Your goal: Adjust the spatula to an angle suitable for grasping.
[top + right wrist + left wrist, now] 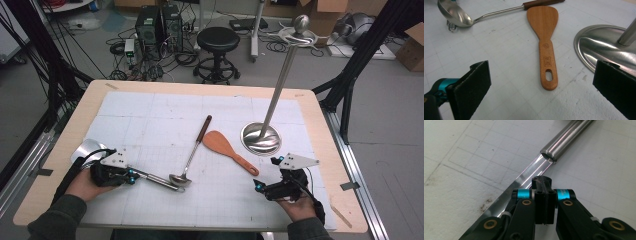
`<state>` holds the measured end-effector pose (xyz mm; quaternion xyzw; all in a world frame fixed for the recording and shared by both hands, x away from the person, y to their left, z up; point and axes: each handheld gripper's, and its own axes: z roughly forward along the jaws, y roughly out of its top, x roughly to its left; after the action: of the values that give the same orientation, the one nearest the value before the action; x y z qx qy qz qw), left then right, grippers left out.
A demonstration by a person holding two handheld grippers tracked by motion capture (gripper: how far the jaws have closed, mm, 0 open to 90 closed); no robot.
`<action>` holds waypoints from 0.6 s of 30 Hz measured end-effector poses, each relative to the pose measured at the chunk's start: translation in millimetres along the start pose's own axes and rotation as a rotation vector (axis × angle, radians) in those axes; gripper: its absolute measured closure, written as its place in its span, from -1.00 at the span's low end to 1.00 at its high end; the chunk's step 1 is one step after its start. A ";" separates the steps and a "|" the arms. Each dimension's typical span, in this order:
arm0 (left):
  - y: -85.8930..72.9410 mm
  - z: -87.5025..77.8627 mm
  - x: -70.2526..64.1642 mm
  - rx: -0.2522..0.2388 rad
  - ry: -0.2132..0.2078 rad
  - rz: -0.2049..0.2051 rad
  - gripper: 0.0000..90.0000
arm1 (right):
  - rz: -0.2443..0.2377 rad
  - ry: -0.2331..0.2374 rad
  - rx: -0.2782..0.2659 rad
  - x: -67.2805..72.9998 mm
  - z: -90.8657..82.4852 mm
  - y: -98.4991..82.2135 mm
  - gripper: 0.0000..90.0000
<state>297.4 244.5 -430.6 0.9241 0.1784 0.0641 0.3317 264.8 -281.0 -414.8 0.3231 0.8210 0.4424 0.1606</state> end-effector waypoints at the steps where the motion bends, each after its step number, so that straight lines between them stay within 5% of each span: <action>1: 0.6 -0.4 0.3 0.002 0.001 0.001 0.99 | 0.001 0.000 0.000 0.1 0.1 0.0 -1.00; 18: 4.1 4.9 -3.0 0.010 -0.028 0.013 0.99 | 0.000 0.005 0.001 0.0 1.5 0.3 -1.00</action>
<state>296.9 237.6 -431.8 0.9277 0.1681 0.0522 0.3292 265.7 -279.9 -415.3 0.3221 0.8217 0.4426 0.1585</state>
